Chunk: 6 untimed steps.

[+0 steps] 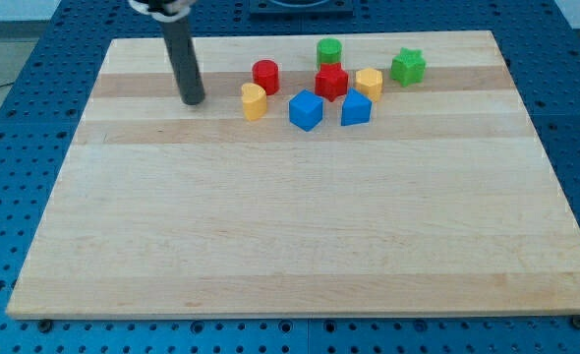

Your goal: Move the arm to the left of the red circle

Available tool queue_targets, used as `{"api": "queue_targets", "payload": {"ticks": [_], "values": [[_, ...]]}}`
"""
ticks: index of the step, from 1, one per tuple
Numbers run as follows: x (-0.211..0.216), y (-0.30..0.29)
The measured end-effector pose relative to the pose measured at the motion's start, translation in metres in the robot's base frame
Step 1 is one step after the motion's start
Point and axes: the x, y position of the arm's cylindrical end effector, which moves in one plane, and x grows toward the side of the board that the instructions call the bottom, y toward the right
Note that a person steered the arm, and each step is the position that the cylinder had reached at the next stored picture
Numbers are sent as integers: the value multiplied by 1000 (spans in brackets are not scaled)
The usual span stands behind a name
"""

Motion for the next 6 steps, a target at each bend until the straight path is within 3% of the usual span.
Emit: {"api": "queue_targets", "payload": {"ticks": [1,3,6], "values": [[-23,-15],[-24,-14],[-50,57]]}}
